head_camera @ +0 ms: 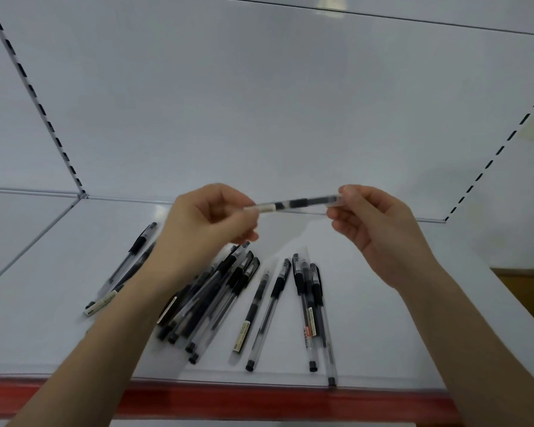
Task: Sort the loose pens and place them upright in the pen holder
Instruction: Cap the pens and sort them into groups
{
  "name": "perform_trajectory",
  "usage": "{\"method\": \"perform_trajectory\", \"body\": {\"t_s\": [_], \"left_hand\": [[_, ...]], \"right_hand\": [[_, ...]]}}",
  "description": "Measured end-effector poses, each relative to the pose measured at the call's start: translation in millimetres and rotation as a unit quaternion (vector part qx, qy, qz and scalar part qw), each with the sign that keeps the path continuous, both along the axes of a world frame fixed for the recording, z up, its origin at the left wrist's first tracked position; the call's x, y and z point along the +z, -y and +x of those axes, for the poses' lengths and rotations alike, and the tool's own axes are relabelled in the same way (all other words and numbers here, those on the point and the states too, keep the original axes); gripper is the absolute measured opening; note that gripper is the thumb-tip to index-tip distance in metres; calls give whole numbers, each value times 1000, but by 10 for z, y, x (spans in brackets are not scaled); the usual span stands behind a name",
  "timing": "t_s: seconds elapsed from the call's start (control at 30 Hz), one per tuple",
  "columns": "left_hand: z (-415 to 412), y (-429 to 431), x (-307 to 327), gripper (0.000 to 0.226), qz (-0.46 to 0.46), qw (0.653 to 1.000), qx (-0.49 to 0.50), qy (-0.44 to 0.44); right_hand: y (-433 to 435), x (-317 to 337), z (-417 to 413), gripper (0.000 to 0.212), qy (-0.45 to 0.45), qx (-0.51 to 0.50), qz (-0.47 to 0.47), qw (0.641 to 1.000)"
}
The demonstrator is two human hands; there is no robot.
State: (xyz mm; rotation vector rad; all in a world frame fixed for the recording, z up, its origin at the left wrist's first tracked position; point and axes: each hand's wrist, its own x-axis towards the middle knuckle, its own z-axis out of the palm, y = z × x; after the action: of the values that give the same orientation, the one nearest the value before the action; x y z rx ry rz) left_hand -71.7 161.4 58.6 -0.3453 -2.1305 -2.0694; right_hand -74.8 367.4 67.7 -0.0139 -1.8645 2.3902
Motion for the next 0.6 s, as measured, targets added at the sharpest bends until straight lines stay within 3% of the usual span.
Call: {"method": "perform_trajectory", "body": {"t_s": [0.1,0.17,0.37,0.5,0.6], "left_hand": [[23,-69,-104,8,-246,967,9,-64],[37,-112,-166,18,-328,938,27,-103],[76,-162,-342,20,-315,942,35,-112],[206,-219,-494,36,-307,946,11,-105],[225,-162,-469,27,-285,952,49,-100]], "right_hand": [[-6,-19,-79,12,-11,-34,24,999],[23,-41,-115,15,-21,-50,61,997],[132,-26,-113,15,-39,-40,100,993],[254,46,-123,10,-53,-3,154,987],[291,33,-171,11,-42,0,152,987]]}}
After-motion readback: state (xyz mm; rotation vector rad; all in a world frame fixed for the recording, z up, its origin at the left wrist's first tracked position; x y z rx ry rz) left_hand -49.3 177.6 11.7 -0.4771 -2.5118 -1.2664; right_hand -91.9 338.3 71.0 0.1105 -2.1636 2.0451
